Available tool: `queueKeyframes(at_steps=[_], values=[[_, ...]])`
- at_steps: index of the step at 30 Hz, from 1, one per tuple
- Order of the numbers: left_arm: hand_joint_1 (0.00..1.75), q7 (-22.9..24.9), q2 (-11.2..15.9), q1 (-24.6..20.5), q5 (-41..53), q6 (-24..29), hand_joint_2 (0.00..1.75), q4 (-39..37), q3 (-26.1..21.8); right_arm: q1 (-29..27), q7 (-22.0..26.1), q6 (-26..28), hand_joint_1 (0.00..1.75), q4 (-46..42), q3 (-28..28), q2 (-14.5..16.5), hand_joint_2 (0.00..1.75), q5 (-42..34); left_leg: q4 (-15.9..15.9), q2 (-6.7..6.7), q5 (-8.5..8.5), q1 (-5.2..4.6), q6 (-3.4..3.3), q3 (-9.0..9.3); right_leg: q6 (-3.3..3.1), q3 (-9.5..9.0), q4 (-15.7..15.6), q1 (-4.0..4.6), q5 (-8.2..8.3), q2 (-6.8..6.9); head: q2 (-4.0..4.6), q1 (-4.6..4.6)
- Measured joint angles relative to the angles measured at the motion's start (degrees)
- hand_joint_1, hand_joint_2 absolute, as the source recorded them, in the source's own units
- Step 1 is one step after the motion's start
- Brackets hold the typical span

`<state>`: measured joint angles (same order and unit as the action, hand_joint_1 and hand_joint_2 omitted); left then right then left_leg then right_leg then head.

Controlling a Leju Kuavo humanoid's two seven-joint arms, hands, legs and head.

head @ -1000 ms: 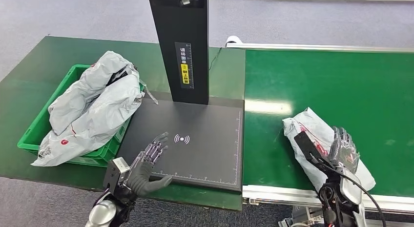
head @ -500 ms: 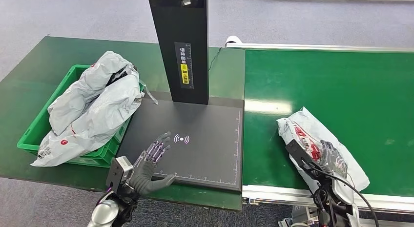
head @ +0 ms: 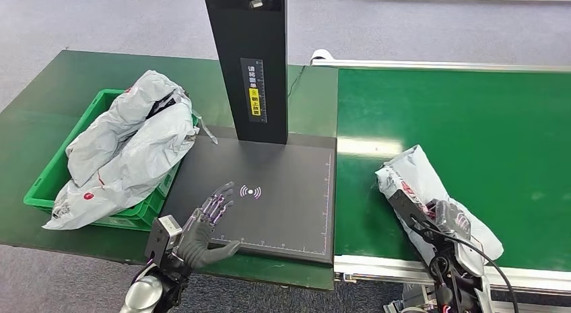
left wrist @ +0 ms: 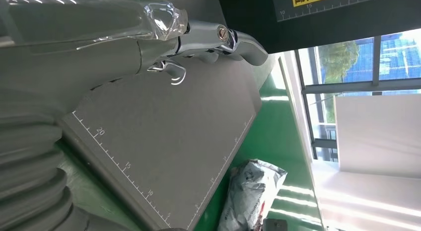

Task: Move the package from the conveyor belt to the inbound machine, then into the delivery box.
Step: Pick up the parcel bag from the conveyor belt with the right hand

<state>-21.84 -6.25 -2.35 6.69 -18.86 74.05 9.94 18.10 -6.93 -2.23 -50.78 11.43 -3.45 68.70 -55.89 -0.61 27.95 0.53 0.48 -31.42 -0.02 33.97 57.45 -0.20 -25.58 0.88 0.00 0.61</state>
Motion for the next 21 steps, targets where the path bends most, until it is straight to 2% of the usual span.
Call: queueKeyframes(at_steps=[21], values=[[0.00, 0.00, 0.00, 0.01, 0.00, 0.00, 1.75, 0.00, -0.05, 0.53, 0.11, 0.00, 1.75, 0.99, -0.67, 0.37, 1.75, -0.14, 0.00, 0.01, 0.00, 0.00, 0.00, 0.00, 0.00, 0.00, 0.00, 0.00, 0.00, 0.00, 0.00, 0.00]])
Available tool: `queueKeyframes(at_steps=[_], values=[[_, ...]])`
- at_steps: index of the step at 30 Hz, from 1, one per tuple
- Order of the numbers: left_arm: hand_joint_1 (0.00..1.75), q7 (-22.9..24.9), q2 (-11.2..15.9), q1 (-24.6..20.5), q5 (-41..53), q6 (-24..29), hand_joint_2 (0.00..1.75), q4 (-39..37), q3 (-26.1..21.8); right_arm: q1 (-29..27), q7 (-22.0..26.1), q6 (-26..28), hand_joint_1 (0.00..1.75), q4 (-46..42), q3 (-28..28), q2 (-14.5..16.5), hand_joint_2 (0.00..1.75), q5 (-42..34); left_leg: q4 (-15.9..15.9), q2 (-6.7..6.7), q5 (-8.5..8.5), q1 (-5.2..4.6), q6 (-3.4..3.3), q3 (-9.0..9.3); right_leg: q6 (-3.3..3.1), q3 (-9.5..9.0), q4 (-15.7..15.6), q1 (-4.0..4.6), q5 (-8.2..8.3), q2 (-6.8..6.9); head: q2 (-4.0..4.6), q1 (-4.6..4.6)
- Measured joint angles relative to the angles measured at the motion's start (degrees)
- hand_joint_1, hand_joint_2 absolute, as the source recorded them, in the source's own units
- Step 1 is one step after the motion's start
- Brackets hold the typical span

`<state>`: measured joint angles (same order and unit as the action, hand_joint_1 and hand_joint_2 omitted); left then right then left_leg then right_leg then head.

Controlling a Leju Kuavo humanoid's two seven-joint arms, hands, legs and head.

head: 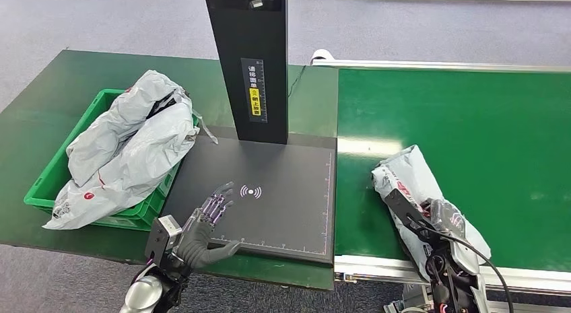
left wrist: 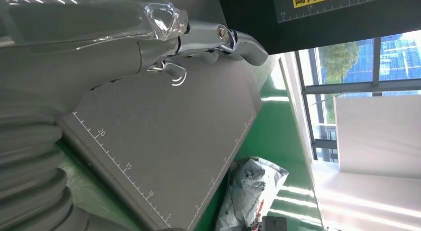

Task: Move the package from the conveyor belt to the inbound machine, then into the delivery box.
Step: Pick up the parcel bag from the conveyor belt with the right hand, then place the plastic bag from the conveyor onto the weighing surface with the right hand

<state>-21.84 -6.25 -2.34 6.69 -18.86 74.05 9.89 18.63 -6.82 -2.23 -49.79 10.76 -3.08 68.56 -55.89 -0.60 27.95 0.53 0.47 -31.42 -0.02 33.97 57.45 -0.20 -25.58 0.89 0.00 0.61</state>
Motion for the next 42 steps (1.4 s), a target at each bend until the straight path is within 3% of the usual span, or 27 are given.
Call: queueKeyframes(at_steps=[6, 9, 13, 21, 25, 30, 34, 38, 42], values=[[0.00, 0.00, 0.00, 0.01, 0.00, 0.01, 1.75, 0.00, -0.04, 0.10, 0.21, 0.23, 1.75, 0.10, -0.26, 0.02, 1.75, -0.15, 0.00, 0.00, 0.00, 0.00, 0.00, 0.00, 0.00, 0.00, 0.00, 0.00, 0.00, 0.00, 0.00, 0.00], [0.00, -0.04, 0.00, 0.22, -0.02, 0.05, 1.75, 0.11, -0.20, 0.09, 1.79, 2.98, 1.75, -0.03, -0.36, 0.08, 1.75, -1.52, 0.00, 0.01, 0.00, 0.00, 0.00, -0.02, 0.00, 0.00, 0.00, 0.00, 0.00, 0.00, 0.00, 0.00], [0.00, -1.00, 0.00, 1.57, -0.28, 0.38, 1.75, 1.49, -0.90, -0.39, 9.13, 12.43, 1.75, -3.73, 0.09, 0.78, 1.75, -9.54, 0.00, -0.02, 0.00, 0.00, 0.00, -0.03, 0.00, 0.04, 0.00, 0.00, 0.00, -0.01, 0.00, 0.00], [0.00, -4.48, -0.12, 2.03, -2.25, 2.54, 1.75, 3.31, -2.24, -4.05, 30.57, 23.92, 1.75, -19.52, 0.28, 4.19, 1.75, -27.03, 0.01, -0.01, 0.00, 0.01, 0.00, -0.05, -0.02, 0.07, 0.01, 0.02, -0.01, -0.01, 0.00, 0.00], [0.00, -5.06, -0.11, 1.23, -2.86, 2.72, 1.75, 3.30, -2.33, -5.46, 36.34, 27.29, 1.75, -25.68, -1.81, 5.89, 1.75, -29.77, 0.01, -0.03, 0.00, 0.01, 0.01, -0.04, -0.01, 0.06, 0.00, 0.02, -0.01, -0.01, 0.00, 0.00], [0.00, -5.10, -0.13, 0.45, -3.19, 2.43, 1.75, 3.30, -2.25, -6.44, 38.76, 29.70, 1.75, -30.15, -4.31, 7.14, 1.75, -32.09, 0.01, -0.03, -0.01, 0.01, 0.01, -0.01, -0.01, 0.05, 0.00, 0.01, -0.01, -0.01, 0.00, 0.00], [0.00, -5.99, -0.13, 0.25, -3.25, 3.82, 1.75, 3.32, -2.27, -6.90, 40.04, 26.85, 1.75, -31.46, -6.77, 7.07, 1.75, -31.38, 0.01, -0.06, 0.00, 0.01, 0.01, -0.02, -0.01, 0.06, 0.01, 0.02, -0.01, -0.03, 0.00, 0.01], [0.00, -8.71, -0.10, -0.15, -3.38, 7.53, 1.75, 3.56, -2.35, -6.94, 38.22, 16.41, 1.75, -31.14, -12.95, 5.72, 1.75, -23.68, 0.02, -0.07, -0.01, 0.03, 0.01, -0.03, -0.02, 0.05, 0.01, 0.04, -0.01, -0.05, 0.00, 0.00], [0.00, -10.04, -0.08, -0.41, -5.22, 9.25, 1.75, 4.03, -2.61, -5.23, 32.94, 6.51, 1.75, -26.52, -21.37, 3.71, 1.75, -15.74, 0.03, -0.06, -0.02, 0.04, 0.03, -0.04, -0.02, 0.03, 0.01, 0.06, -0.01, -0.04, 0.00, 0.00]])
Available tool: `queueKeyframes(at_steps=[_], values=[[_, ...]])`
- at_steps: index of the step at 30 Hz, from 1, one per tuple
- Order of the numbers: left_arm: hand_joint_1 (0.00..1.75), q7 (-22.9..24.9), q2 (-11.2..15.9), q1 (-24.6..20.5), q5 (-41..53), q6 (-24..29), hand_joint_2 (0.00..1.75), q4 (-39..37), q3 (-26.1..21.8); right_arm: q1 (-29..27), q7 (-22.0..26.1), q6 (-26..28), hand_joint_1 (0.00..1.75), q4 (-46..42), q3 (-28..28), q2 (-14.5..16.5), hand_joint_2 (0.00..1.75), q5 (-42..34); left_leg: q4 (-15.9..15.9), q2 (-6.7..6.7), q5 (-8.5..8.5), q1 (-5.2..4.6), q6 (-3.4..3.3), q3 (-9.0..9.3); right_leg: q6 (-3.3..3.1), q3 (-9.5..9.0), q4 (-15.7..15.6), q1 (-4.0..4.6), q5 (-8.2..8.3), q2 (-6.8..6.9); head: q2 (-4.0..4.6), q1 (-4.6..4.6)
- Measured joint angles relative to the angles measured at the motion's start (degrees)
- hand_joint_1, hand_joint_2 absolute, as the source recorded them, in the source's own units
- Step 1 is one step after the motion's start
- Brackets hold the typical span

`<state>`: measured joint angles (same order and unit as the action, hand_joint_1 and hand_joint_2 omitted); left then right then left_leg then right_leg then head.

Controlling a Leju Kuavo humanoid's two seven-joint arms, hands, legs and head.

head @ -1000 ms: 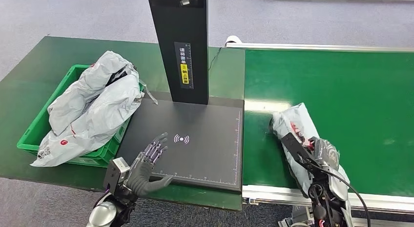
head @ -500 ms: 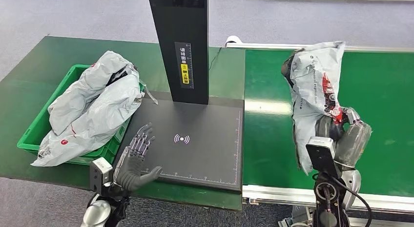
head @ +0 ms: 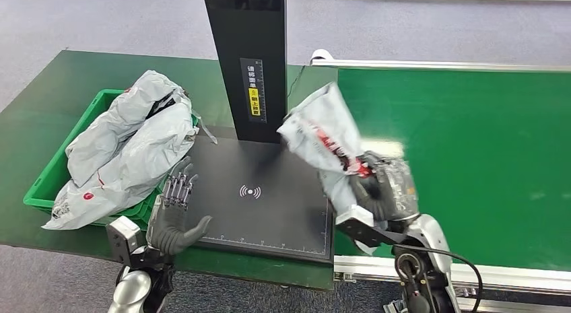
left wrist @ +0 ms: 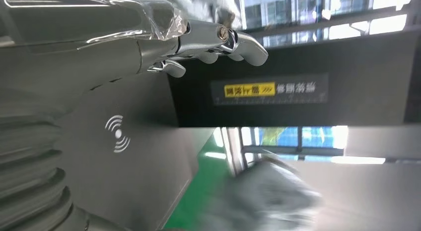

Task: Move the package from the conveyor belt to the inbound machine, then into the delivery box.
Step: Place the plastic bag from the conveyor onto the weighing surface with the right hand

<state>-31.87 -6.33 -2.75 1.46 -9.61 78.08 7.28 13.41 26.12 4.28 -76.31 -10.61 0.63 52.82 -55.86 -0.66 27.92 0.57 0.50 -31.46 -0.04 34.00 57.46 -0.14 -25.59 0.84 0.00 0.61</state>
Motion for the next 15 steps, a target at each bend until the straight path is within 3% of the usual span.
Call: queueKeyframes(at_steps=[7, 11, 15], values=[[0.00, 0.05, 0.19, -0.36, -0.82, 0.70, 1.75, 0.16, -0.12, 7.23, -5.17, -7.82, 1.75, 16.01, -13.21, -1.35, 1.75, 4.12, -0.02, 0.01, -0.02, -0.01, 0.01, 0.01, 0.00, -0.01, 0.00, -0.01, 0.00, 0.02, 0.00, 0.00], [0.00, 0.46, 0.22, -0.50, -1.27, 0.97, 1.75, 0.14, -0.11, 11.00, -6.08, -8.12, 1.75, 23.36, -17.65, -1.17, 1.75, 2.85, -0.02, 0.01, -0.02, -0.01, 0.01, 0.02, 0.00, -0.01, 0.00, -0.02, 0.00, 0.02, 0.00, 0.00], [0.00, 0.81, 0.26, -0.57, -1.70, 0.87, 1.75, -0.12, -0.09, 13.07, -3.70, -5.13, 1.75, 27.31, -19.79, -0.60, 1.75, -0.45, -0.02, 0.00, -0.02, -0.01, 0.01, 0.05, 0.00, -0.01, 0.00, -0.02, 0.01, 0.01, 0.00, 0.00]])
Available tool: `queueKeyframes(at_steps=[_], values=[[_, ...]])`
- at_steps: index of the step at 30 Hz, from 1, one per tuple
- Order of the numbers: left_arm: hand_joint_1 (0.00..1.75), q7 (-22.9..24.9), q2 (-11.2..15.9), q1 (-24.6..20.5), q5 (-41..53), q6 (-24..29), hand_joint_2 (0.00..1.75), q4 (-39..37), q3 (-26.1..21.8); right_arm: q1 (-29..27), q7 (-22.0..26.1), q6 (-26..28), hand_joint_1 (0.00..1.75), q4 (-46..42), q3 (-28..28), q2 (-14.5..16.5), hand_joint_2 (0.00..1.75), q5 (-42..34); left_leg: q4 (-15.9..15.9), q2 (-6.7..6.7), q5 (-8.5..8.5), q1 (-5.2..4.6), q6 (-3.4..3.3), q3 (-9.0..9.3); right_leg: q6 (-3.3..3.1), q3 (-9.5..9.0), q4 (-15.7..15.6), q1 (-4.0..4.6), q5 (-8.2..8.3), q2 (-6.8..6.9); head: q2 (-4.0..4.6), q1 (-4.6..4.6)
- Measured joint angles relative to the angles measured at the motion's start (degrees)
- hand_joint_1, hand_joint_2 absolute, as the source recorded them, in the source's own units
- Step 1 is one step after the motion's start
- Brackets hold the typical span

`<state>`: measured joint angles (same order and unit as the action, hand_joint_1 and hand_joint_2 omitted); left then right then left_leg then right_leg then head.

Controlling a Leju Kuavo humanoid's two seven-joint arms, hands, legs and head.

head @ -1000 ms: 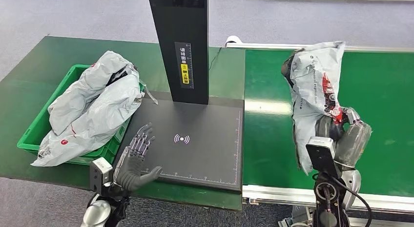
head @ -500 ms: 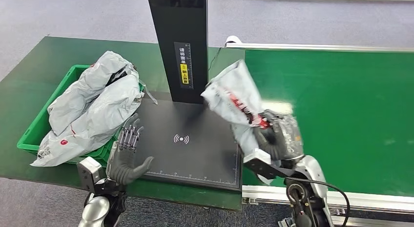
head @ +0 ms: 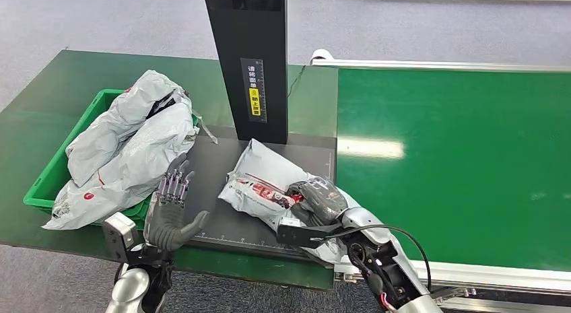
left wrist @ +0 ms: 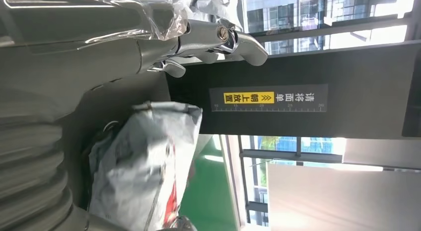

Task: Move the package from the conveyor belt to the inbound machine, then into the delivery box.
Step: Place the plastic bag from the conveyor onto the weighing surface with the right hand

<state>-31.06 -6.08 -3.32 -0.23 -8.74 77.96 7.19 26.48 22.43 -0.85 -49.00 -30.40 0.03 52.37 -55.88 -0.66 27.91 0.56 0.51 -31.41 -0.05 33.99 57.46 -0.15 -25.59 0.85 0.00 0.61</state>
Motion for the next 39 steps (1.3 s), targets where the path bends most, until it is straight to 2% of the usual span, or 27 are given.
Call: queueKeyframes(at_steps=[3, 9, 13, 17, 26, 27, 30, 31, 36, 39], values=[[0.00, -0.05, 0.02, -0.05, -0.28, 0.00, 1.75, -0.16, 0.00, 0.39, 2.07, 4.10, 1.75, 1.05, -0.86, 0.53, 1.75, -1.66, 0.00, 0.00, 0.00, 0.00, 0.00, 0.01, 0.00, 0.00, 0.00, 0.01, 0.00, 0.00, 0.00, 0.00], [0.00, -0.09, 0.02, -0.15, -0.32, -0.06, 1.75, -0.43, 0.09, 0.91, 1.84, 14.59, 1.75, 1.79, -1.33, 1.57, 1.75, -0.10, 0.00, 0.00, 0.00, 0.00, 0.00, 0.00, 0.00, 0.01, 0.00, 0.01, 0.00, 0.00, 0.00, 0.00], [0.00, -0.09, 0.01, -0.74, 0.06, -0.60, 1.75, -1.16, 0.42, 0.88, 5.37, 19.38, 1.75, 2.40, -0.79, 2.32, 1.75, -2.12, 0.00, 0.00, 0.00, 0.00, 0.00, -0.01, 0.00, 0.02, 0.00, 0.00, 0.00, 0.00, 0.00, -0.01], [0.00, -0.09, 0.00, -1.64, 0.15, -1.10, 1.75, -2.08, 0.72, 0.87, 7.80, 20.33, 1.75, 3.25, 0.24, 3.09, 1.75, -4.20, 0.00, 0.01, 0.00, 0.00, 0.00, -0.01, 0.00, 0.02, 0.00, 0.00, 0.00, 0.00, 0.00, 0.01], [0.00, -0.09, 0.00, -2.14, 0.15, -1.16, 1.75, -3.20, 1.13, 0.87, 8.17, 20.71, 1.75, 4.82, 1.20, 3.82, 1.75, -4.65, 0.00, 0.00, 0.00, 0.00, 0.00, -0.01, 0.00, 0.03, 0.00, 0.00, 0.00, 0.00, 0.00, 0.00], [0.00, -0.09, 0.00, -2.17, 0.15, -1.17, 1.75, -3.28, 1.16, 0.87, 8.23, 20.70, 1.61, 4.94, 1.28, 3.87, 1.75, -4.78, 0.00, 0.00, 0.00, 0.00, 0.00, -0.01, 0.00, 0.02, 0.00, 0.00, 0.00, 0.00, 0.00, -0.01], [0.00, -0.09, 0.00, -2.35, 0.15, -1.28, 1.75, -3.49, 1.29, 0.88, 8.54, 20.53, 0.31, 5.41, 1.71, 4.08, 1.75, -5.65, 0.00, 0.00, 0.00, 0.00, 0.00, -0.01, 0.00, 0.02, 0.00, 0.00, 0.00, 0.00, 0.00, 0.00], [0.00, -0.09, -0.01, -2.45, 0.15, -1.31, 1.75, -3.55, 1.36, 0.90, 8.40, 20.49, 0.01, 5.64, 1.85, 4.15, 1.75, -5.62, 0.00, 0.00, 0.00, 0.00, 0.00, -0.01, 0.00, 0.02, 0.00, 0.00, 0.00, 0.00, 0.00, 0.00], [0.00, -0.04, -0.02, -2.76, 0.22, -1.51, 1.75, -3.91, 1.52, 0.99, 5.17, 20.54, 0.00, 7.40, 2.07, 4.51, 1.75, -3.85, 0.00, 0.01, 0.00, 0.00, 0.00, -0.01, 0.00, 0.02, 0.00, 0.00, 0.00, 0.00, 0.00, 0.00], [0.00, 0.01, -0.02, -2.76, 0.30, -1.57, 1.75, -3.92, 1.53, 0.93, 5.62, 21.61, 0.00, 7.96, 2.36, 4.55, 1.75, -4.18, 0.00, 0.01, 0.00, 0.00, 0.00, -0.01, 0.00, 0.02, 0.00, 0.00, 0.00, 0.00, 0.00, 0.00]])
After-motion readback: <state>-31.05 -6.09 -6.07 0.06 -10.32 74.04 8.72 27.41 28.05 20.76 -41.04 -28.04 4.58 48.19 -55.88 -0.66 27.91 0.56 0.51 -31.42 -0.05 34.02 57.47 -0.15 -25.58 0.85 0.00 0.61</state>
